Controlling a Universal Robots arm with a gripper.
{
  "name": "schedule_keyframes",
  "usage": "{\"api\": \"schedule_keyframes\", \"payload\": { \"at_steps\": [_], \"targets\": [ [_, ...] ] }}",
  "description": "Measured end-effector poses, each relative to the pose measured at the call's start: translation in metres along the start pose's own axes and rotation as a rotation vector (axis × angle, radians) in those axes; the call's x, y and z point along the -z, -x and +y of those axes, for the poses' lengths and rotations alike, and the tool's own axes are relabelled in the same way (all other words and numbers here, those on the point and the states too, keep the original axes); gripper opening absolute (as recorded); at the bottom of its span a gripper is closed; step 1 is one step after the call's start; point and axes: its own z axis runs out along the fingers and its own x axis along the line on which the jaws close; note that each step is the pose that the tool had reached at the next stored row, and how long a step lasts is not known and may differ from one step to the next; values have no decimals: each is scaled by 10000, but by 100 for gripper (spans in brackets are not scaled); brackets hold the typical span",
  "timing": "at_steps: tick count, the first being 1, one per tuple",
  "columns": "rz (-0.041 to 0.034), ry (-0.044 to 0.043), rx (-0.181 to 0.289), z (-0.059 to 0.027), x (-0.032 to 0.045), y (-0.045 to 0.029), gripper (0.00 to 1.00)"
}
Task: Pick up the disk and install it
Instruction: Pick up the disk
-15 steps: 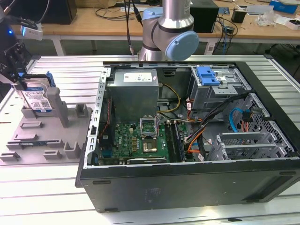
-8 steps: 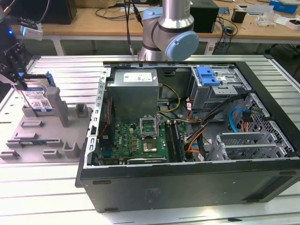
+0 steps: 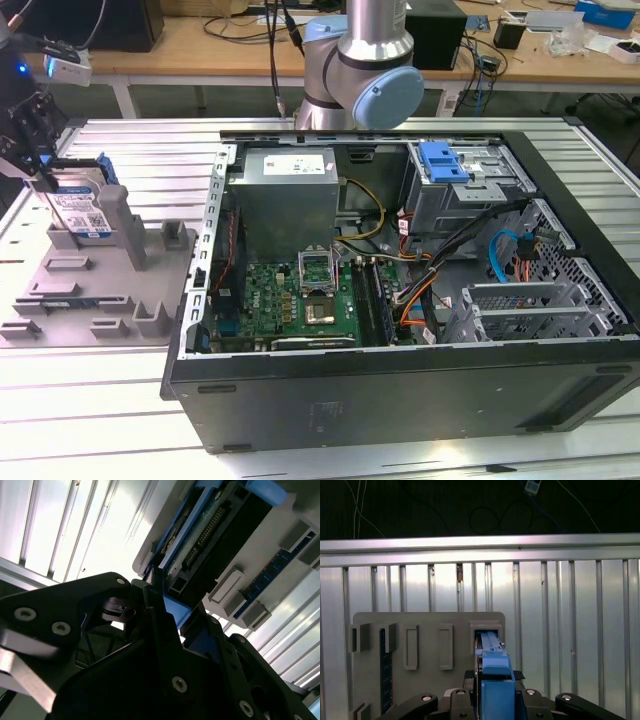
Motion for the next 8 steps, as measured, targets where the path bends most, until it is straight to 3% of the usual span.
{"api": "schedule_keyframes", "payload": {
  "at_steps": [8],
  "targets": [
    [-3,0,0,0,60,1,37]
  ]
}}
